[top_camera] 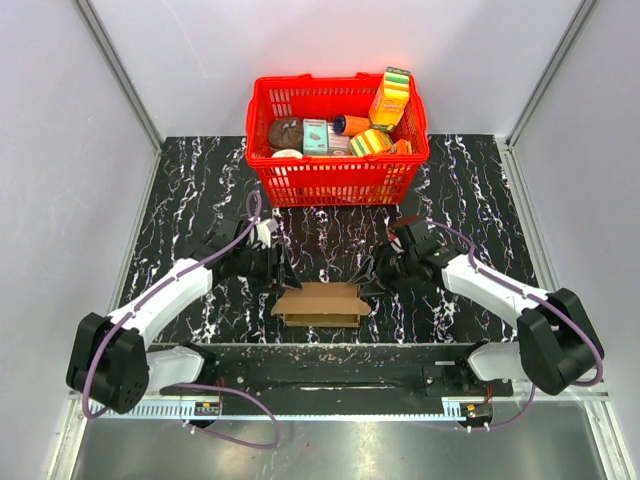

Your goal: Fold the paper box

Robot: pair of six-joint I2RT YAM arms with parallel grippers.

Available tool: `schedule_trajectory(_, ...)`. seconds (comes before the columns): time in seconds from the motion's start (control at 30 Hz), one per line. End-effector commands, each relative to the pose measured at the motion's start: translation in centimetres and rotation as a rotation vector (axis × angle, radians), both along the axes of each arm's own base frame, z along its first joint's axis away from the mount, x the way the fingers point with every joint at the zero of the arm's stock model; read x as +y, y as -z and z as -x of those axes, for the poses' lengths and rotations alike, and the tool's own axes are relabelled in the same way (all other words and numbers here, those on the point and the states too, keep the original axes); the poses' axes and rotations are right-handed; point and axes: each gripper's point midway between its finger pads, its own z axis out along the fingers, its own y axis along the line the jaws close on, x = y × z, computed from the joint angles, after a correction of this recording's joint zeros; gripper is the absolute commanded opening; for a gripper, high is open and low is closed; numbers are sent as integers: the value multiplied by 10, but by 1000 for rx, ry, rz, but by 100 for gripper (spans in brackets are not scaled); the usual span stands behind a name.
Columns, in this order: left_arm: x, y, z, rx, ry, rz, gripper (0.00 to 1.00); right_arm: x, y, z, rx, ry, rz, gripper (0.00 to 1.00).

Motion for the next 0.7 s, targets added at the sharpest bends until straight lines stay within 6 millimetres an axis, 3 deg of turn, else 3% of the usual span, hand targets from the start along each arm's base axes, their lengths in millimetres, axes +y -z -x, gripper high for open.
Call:
schedule_trajectory(0.0, 2, 0, 1, -42, -11, 5, 66, 0, 5, 3, -40, -20, 19, 48)
schedule_trajectory(0.67, 25, 28, 14, -19, -49, -147, 63, -18, 34, 19, -35, -63, 104, 48)
